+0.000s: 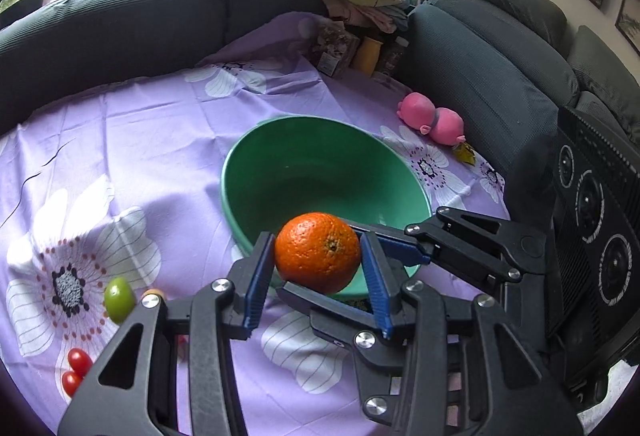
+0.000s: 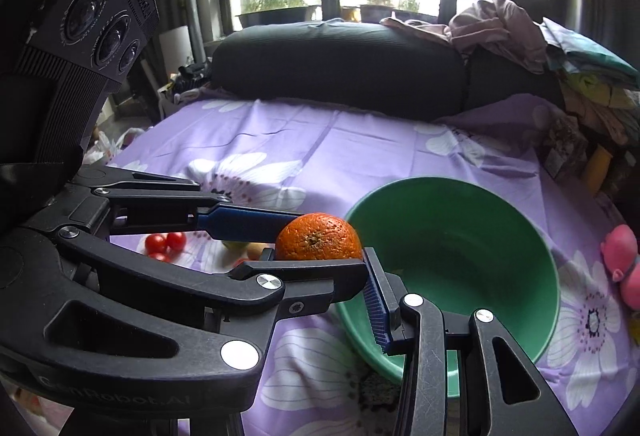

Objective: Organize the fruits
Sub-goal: 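Lower the orange into the green bowl and open the left tool, then move the left tool to the second orange and grasp it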

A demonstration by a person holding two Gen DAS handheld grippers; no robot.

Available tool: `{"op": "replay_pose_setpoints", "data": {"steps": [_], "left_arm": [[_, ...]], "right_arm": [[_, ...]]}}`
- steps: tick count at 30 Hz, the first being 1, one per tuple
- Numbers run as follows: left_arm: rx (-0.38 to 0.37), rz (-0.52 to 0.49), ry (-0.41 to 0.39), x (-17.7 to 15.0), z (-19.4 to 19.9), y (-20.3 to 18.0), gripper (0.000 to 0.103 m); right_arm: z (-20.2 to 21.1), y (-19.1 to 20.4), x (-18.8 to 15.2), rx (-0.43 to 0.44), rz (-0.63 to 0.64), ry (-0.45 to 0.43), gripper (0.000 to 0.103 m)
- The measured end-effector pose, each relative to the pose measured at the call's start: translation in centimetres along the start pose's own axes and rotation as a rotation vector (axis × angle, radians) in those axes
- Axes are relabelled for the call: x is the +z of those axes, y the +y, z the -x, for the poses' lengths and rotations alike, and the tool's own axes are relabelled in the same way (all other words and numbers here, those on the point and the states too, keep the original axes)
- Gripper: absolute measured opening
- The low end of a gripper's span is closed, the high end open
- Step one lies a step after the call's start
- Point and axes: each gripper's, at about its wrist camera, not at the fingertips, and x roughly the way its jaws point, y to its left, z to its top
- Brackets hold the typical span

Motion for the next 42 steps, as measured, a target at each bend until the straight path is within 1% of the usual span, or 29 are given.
{"op": "replay_pose_setpoints", "data": {"steps": [6,10,13,15,16,17,18,19,21,23,25,27,29,33,34,35,37,40,42], "left_arm": [[-0.050,-0.012,0.046,0.9,-3.2,-0.9,0.043],[-0.067,0.007,0.080,1.1,-5.0,-1.0,0.044],[-0.065,0.016,0.099,1.1,-5.8,-1.0,0.044],[-0.049,0.012,0.103,1.0,-6.0,-1.2,0.044],[-0.033,0.005,0.098,0.9,-5.9,-1.3,0.047],[-0.017,-0.002,0.093,0.8,-5.7,-1.4,0.056],[-0.002,-0.009,0.083,0.7,-5.4,-1.5,0.062],[0.013,-0.015,0.068,0.6,-5.0,-1.5,0.071],[0.052,-0.033,0.029,0.6,-4.0,-1.6,0.075],[0.113,-0.055,-0.008,0.6,-2.8,-1.7,0.082],[0.182,-0.075,-0.049,0.3,-1.5,-1.8,0.082],[0.232,-0.078,-0.075,-0.1,-0.2,-1.7,0.083],[0.278,-0.068,-0.091,-0.6,0.9,-1.1,0.085],[0.387,-0.055,-0.104,-2.0,3.0,-0.1,0.087],[0.410,-0.049,-0.101,-2.5,3.4,0.3,0.090],[0.429,-0.035,-0.102,-3.0,3.9,0.7,0.095],[0.460,-0.011,-0.101,-3.9,4.9,1.6,0.101],[0.501,0.022,-0.098,-5.4,6.3,2.8,0.101],[0.526,0.046,-0.096,-6.4,7.2,3.6,0.101]], "right_arm": [[-0.6,-2.7,-0.9,-0.039,-0.050,0.034,0.044],[-1.4,-4.0,-1.6,-0.040,-0.090,0.065,0.044],[-1.9,-4.5,-2.2,-0.039,-0.118,0.086,0.044],[-2.2,-4.7,-2.4,-0.046,-0.135,0.102,0.044],[-2.3,-4.7,-2.4,-0.052,-0.136,0.109,0.044],[-2.3,-4.6,-2.4,-0.058,-0.134,0.111,0.044],[-2.1,-4.5,-2.4,-0.059,-0.133,0.109,0.044],[-1.9,-4.4,-2.4,-0.058,-0.132,0.105,0.044],[-1.6,-4.3,-2.3,-0.064,-0.126,0.099,0.044],[-1.1,-4.1,-2.2,-0.068,-0.118,0.091,0.044],[-0.4,-3.6,-2.1,-0.062,-0.112,0.079,0.044],[0.2,-3.2,-2.1,-0.048,-0.104,0.067,0.044],[0.8,-2.5,-2.1,-0.036,-0.088,0.059,0.044],[1.4,-1.1,-2.0,-0.005,-0.056,0.056,0.049],[1.4,-0.7,-2.0,0.004,-0.049,0.059,0.050],[1.4,-0.2,-2.0,0.015,-0.041,0.063,0.050],[1.2,0.8,-2.2,0.035,-0.019,0.081,0.051],[0.9,2.7,-2.5,0.068,0.011,0.099,0.052],[0.2,3.9,-2.8,0.094,0.021,0.125,0.052]]}}
